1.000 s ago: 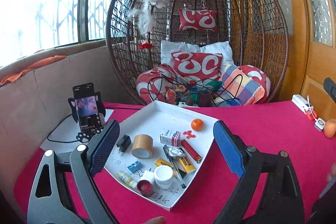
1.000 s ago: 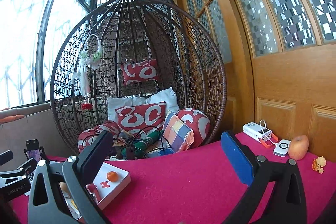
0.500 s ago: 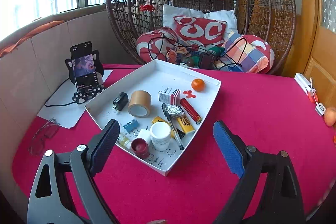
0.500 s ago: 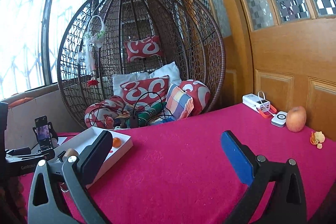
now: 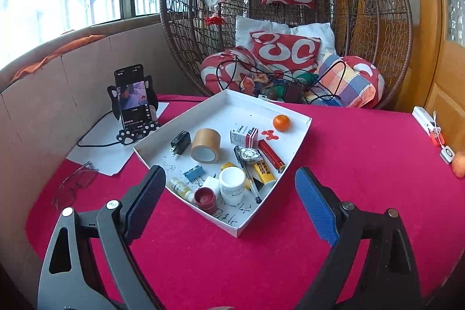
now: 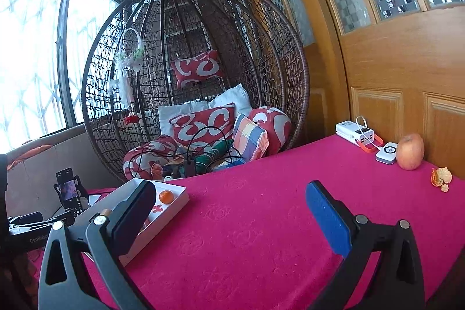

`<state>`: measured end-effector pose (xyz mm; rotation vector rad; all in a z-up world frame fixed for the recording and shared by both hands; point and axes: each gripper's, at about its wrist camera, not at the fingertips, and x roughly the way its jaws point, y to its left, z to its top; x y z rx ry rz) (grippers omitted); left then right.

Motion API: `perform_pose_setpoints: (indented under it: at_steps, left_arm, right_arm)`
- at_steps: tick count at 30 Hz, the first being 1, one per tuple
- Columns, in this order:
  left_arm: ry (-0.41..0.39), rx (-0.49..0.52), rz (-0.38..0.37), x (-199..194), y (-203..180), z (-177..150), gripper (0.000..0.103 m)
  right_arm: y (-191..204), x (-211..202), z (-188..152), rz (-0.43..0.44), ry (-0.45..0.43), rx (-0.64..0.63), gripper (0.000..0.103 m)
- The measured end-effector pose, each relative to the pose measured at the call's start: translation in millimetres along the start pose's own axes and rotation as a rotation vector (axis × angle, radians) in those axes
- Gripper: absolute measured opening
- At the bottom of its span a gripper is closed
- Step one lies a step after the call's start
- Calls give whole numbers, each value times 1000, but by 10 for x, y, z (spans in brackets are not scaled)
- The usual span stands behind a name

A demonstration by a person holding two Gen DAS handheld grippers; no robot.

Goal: Organize rigid objects

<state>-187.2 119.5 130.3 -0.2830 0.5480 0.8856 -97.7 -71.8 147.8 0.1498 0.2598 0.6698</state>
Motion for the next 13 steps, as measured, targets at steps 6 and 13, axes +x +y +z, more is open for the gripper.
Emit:
perform_pose_setpoints:
  at_steps: [6, 13]
  left_arm:
    - [-13, -1, -2, -48, -12, -10, 91]
    - [-11, -9, -28, -25, 20, -19, 91]
  right_arm:
    - [13, -44, 1, -1, -6, -7, 103]
    - [23, 4, -31, -8, 21, -5, 103]
